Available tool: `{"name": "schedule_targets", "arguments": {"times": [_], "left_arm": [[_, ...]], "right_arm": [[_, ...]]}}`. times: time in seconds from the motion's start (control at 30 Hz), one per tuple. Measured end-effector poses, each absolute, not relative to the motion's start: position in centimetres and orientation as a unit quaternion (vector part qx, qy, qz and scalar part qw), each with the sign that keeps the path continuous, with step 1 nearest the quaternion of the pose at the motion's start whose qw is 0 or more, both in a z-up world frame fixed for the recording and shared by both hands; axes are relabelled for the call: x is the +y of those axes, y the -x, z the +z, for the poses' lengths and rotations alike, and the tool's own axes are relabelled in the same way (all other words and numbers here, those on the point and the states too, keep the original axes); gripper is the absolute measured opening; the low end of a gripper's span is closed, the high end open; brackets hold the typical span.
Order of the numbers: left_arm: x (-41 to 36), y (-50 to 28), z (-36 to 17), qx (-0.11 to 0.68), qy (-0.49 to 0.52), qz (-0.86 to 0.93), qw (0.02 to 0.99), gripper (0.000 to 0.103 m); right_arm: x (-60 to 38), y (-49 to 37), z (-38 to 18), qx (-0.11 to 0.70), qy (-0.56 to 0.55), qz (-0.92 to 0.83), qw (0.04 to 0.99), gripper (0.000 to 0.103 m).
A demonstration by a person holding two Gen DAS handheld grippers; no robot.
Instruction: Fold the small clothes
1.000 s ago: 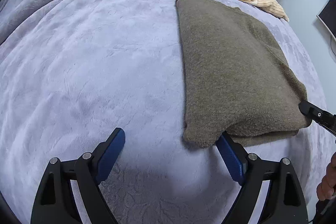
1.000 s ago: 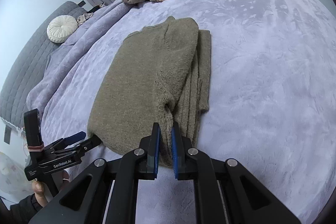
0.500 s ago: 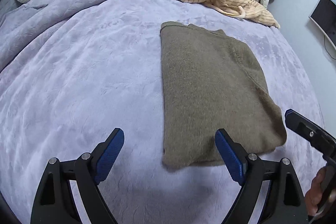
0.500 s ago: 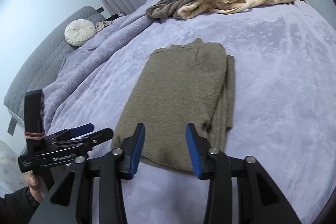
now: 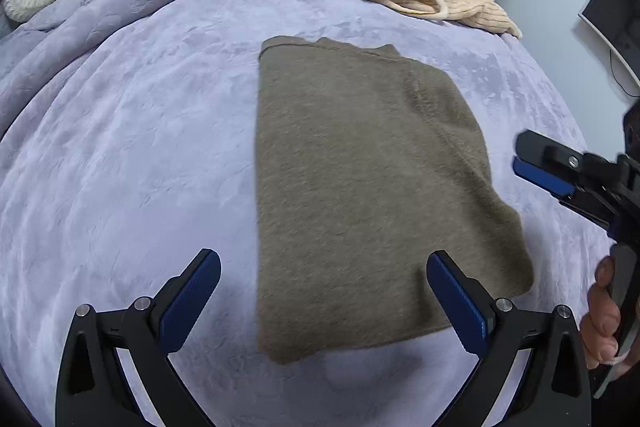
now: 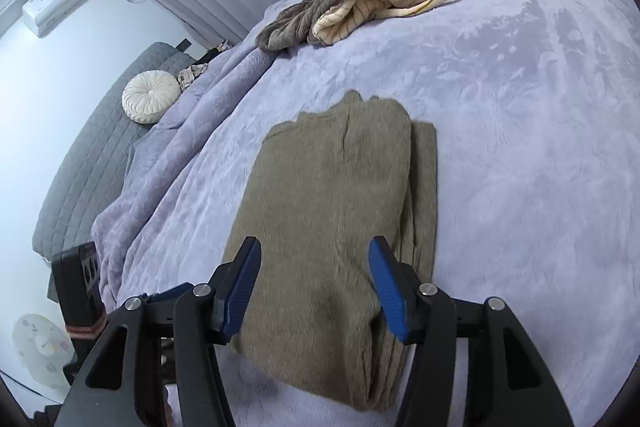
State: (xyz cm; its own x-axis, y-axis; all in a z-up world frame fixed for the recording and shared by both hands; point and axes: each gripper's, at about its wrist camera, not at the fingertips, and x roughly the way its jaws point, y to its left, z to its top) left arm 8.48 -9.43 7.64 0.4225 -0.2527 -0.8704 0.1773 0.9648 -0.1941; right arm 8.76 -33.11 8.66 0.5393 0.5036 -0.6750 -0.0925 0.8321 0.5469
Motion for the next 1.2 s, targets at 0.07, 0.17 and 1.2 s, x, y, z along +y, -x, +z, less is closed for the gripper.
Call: {"name": "schedule_targets", "arguments": {"times": [0.07, 0.17, 1.2], "left_arm": [[-10.6, -9.1, 7.7, 0.522, 0.029, -0.130, 0.843, 0.103], [-11.1, -9.6, 7.4, 0.534, 0.028, -0.119, 0.836, 0.103], [-16.7, -5.7, 10.5, 0.496, -0.021, -0.236, 0.836, 0.103]], "right_arm": [[-32.8, -11.1, 8.3, 0.463, -0.233, 0.187, 0.834, 0.060], [-33.2, -14.5, 7.4, 0.487, -0.211, 0.146, 0.835, 0.060], [-35.8, -13.9, 11.0, 0.428, -0.185, 0.177, 0.867, 0.045]]}}
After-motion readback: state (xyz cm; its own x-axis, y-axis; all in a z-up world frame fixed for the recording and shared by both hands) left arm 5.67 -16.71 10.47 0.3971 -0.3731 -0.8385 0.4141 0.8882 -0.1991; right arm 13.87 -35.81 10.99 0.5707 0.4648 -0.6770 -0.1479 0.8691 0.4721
